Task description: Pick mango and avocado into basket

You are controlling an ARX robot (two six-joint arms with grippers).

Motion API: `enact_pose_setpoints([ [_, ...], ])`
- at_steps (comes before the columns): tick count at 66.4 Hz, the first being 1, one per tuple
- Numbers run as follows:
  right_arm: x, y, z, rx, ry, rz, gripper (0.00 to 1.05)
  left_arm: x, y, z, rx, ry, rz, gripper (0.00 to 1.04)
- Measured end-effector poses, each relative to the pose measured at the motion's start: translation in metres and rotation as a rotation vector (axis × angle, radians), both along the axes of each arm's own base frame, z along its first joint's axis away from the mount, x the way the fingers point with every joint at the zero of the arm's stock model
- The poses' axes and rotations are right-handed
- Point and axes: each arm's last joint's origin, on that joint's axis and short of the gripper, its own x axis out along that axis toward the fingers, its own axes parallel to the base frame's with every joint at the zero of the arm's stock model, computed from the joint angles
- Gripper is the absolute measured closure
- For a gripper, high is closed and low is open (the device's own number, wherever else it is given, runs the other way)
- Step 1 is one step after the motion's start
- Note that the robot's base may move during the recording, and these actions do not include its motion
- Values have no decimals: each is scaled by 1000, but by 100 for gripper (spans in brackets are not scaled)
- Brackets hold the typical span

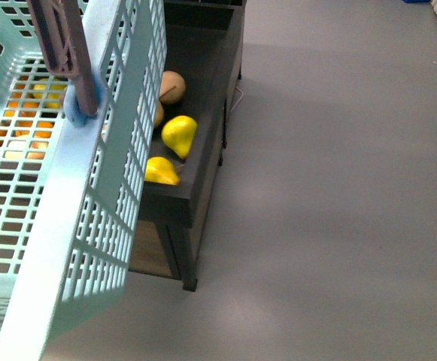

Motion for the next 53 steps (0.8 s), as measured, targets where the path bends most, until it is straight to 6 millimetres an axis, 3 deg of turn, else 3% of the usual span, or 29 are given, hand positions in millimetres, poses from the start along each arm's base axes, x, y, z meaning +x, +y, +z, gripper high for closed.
enact_pose_setpoints([
  [53, 0, 0, 0, 0, 0, 1, 9, 0, 0, 0, -1, 0, -4, 79],
])
